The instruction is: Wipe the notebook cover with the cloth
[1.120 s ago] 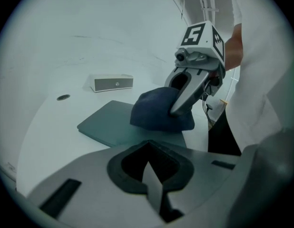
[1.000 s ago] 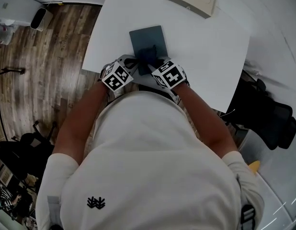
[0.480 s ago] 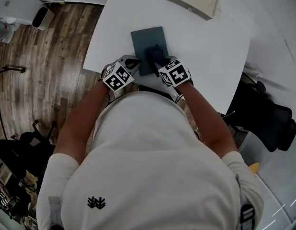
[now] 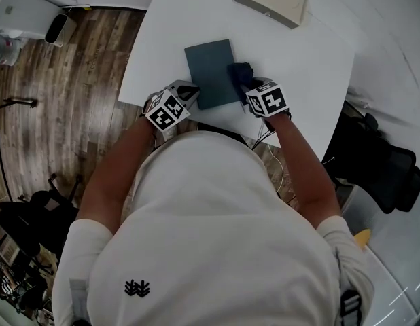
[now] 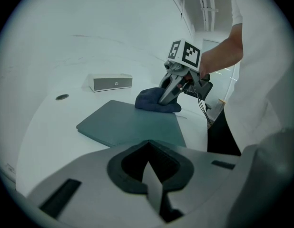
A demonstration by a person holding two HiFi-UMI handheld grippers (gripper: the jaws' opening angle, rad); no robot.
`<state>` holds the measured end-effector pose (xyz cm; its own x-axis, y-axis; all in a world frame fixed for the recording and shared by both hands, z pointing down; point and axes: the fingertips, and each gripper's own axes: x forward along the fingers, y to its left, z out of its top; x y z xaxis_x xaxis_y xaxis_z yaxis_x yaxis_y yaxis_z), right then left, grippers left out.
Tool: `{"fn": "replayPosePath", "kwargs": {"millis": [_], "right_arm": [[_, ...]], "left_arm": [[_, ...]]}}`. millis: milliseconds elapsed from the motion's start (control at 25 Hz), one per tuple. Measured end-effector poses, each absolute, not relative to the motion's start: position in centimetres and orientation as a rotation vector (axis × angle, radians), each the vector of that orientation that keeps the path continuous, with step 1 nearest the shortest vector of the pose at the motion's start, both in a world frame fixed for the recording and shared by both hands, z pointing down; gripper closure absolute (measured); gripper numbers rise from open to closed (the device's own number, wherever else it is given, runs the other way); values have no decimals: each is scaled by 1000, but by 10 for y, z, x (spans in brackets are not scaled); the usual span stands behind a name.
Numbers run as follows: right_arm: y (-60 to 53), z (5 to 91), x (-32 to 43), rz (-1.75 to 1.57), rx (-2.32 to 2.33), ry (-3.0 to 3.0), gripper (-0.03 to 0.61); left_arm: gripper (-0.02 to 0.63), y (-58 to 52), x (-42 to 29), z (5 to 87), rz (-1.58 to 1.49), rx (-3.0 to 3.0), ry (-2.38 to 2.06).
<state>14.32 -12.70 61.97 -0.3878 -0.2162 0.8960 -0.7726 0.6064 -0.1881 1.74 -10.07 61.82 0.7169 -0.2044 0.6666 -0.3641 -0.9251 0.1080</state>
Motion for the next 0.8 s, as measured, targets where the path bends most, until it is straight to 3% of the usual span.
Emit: {"fn": "replayPosePath", "kwargs": {"millis": [200,800], "right_arm": [[-134,605,139,737,791,-1930,535],[-146,597,18,636,595,-2059,535]], "left_arm": [[614,-101,19,619,1007,2696,-450],[614,-101,21,619,1009,2697,-457]]}}
